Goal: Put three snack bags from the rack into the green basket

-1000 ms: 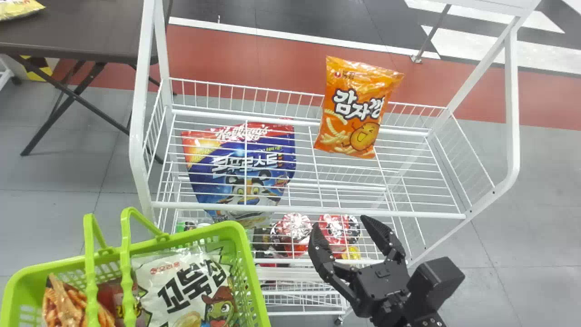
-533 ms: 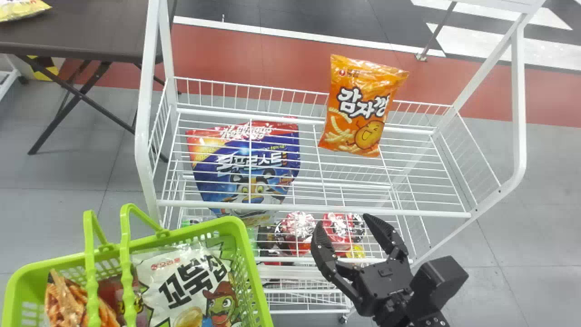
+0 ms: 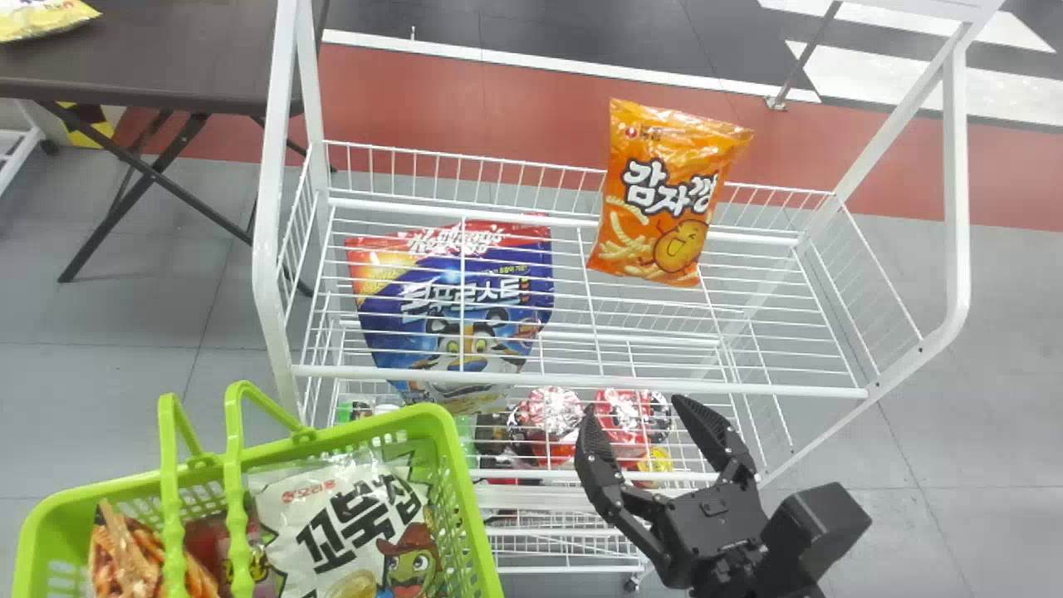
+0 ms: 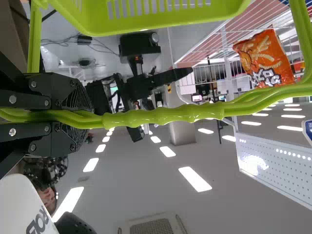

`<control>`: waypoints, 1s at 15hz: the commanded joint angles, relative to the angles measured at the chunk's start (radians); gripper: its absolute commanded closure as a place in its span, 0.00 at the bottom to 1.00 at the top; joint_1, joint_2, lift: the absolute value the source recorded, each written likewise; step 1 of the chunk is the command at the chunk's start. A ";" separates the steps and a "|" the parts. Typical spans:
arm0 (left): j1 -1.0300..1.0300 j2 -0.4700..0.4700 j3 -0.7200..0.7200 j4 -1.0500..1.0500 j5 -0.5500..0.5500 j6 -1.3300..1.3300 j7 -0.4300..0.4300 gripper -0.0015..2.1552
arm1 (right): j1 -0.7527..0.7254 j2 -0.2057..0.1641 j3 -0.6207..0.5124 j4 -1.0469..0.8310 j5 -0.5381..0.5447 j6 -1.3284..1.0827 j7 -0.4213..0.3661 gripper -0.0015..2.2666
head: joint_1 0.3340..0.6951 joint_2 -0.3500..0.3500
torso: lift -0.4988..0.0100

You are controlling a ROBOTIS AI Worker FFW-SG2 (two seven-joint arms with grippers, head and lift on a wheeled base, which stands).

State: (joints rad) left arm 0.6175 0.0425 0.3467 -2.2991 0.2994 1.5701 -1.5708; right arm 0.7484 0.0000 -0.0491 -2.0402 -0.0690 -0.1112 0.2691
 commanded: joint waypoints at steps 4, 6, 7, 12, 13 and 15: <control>0.013 -0.001 0.000 -0.008 0.001 0.001 -0.010 1.00 | 0.009 0.001 0.005 -0.002 0.000 -0.015 -0.008 0.04 | 1.00 0.19 | 0.98; 0.018 -0.001 0.000 -0.010 0.001 0.001 -0.010 1.00 | 0.014 0.001 0.006 -0.002 0.000 -0.027 -0.008 0.04 | 1.00 0.19 | 0.98; 0.019 -0.001 0.000 -0.010 0.001 0.001 -0.010 1.00 | 0.017 0.001 0.006 -0.003 0.000 -0.031 -0.008 0.04 | 1.00 0.19 | 0.98; 0.031 -0.001 0.000 -0.020 0.003 0.001 -0.010 1.00 | 0.026 0.001 0.003 -0.006 0.000 -0.037 -0.008 0.04 | 1.00 0.19 | 0.98; 0.034 -0.001 0.000 -0.022 0.003 0.001 -0.010 1.00 | 0.026 0.001 0.003 -0.008 0.000 -0.037 -0.008 0.04 | 1.00 0.19 | 0.98; 0.036 -0.001 0.000 -0.023 0.003 0.001 -0.010 1.00 | 0.028 0.001 0.003 -0.011 0.000 -0.037 -0.010 0.04 | 1.00 0.18 | 0.98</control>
State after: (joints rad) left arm 0.6521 0.0414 0.3467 -2.3212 0.3021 1.5701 -1.5708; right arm 0.7754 0.0000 -0.0459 -2.0485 -0.0690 -0.1479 0.2599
